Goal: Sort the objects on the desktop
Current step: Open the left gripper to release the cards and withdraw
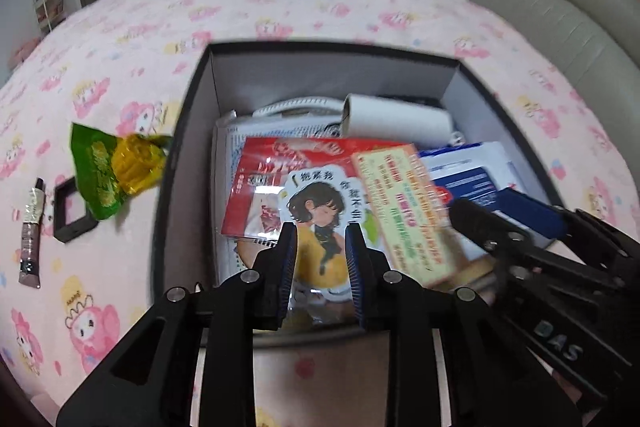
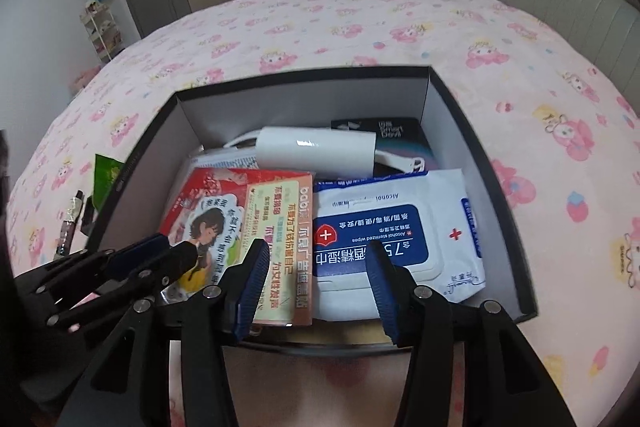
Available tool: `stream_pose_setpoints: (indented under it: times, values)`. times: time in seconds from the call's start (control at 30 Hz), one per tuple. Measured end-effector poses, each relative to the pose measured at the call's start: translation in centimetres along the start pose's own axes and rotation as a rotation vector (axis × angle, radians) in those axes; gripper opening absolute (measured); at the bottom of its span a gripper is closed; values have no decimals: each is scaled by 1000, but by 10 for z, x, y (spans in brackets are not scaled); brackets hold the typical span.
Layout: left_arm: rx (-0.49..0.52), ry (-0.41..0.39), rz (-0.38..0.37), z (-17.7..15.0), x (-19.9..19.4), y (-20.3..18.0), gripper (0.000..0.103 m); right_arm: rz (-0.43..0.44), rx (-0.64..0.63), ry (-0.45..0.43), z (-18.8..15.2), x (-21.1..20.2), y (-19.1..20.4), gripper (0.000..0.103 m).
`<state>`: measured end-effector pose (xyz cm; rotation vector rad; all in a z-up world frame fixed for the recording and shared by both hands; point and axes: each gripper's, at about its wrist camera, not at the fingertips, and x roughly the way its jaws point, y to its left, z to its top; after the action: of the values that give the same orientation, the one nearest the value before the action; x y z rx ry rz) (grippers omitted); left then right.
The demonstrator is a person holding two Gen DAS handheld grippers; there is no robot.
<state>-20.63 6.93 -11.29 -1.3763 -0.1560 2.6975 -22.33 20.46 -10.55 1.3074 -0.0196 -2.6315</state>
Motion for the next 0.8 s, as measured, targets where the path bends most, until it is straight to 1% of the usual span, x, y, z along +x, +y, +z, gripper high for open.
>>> stream_pose_setpoints:
  times: [0.07, 0.3, 0.43, 0.6, 0.8]
  values:
    - [1, -25, -1, -2, -13, -1, 26, 1, -13, -14, -2, -9, 5, 46]
    - [-32, -63, -34, -10, -49, 8, 26, 28, -39, -76, -9, -47, 20, 46]
    - [-31, -74, -51, -19, -65, 9, 26, 42, -25, -83, -21, -63, 24, 46]
    - [-6, -78, -46, -36, -88, 7, 26, 60, -6, -90, -36, -82, 30, 46]
    - [28, -93, -40, -54, -116, 8, 26, 81, 53, -88, -58, -104, 37, 46]
